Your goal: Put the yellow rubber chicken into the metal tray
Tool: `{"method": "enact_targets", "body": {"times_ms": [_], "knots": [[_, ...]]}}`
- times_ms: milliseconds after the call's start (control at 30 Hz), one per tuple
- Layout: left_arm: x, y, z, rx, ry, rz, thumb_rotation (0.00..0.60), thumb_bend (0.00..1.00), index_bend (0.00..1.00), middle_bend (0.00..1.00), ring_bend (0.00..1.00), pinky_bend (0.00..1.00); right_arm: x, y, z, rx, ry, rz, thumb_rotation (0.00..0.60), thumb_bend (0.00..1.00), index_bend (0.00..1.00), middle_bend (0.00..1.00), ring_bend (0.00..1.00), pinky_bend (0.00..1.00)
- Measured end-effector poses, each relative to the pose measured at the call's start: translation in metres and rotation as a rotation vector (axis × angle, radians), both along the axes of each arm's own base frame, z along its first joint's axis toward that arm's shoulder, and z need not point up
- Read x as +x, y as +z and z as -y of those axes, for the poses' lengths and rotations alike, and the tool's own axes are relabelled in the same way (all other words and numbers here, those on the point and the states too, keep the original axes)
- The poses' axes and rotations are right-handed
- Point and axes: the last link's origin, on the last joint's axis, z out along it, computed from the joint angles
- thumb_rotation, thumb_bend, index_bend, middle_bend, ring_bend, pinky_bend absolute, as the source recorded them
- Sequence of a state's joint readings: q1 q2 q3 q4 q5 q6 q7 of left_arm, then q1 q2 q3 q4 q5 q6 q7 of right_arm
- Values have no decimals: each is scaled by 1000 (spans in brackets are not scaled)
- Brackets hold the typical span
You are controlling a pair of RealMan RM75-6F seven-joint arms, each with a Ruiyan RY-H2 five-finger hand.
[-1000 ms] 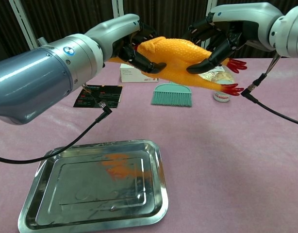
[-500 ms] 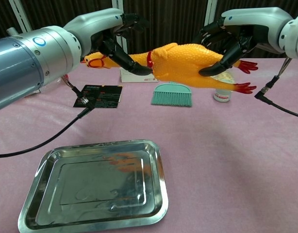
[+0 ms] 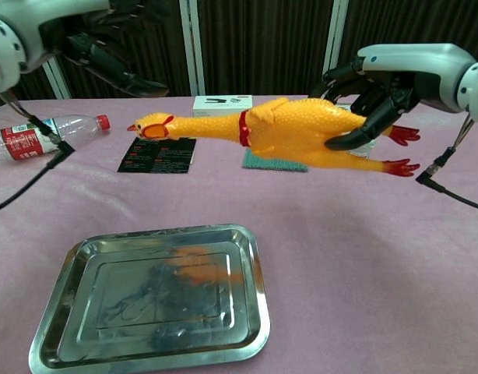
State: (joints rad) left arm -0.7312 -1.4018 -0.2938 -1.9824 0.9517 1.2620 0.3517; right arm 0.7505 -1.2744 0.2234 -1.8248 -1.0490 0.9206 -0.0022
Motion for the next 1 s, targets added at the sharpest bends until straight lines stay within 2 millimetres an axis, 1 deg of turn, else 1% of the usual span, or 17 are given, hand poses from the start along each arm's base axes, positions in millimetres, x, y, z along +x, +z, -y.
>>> {"method": "enact_targets", "body": {"times_ms": [133,300,500,700,867,1000], "knots": [[-20,20,5,21,14,0,600,171,116,58,68,186,-3,-10,-10,34,28,-3,600,472,1000,776,726,769],[-45,38,11,48,50,-5,600,171,119,58,68,186,-6,-30,-24,95,55,-11,600,473,1000,777,726,770],[-72,53,14,71,97,-13,600,171,120,58,68,186,-5,-57,-41,167,94,-11,600,472,1000,776,726,770],[-91,53,14,59,144,-22,600,171,121,56,68,185,0,-83,-53,212,130,-20,600,473,1000,776,726,770],[-100,50,12,46,170,-18,600,171,120,52,41,167,7,-98,-59,218,156,-30,600,472,1000,777,726,769],[-104,47,10,35,185,-15,600,171,120,50,41,167,14,-106,-60,204,154,-24,600,472,1000,776,726,770]]}}
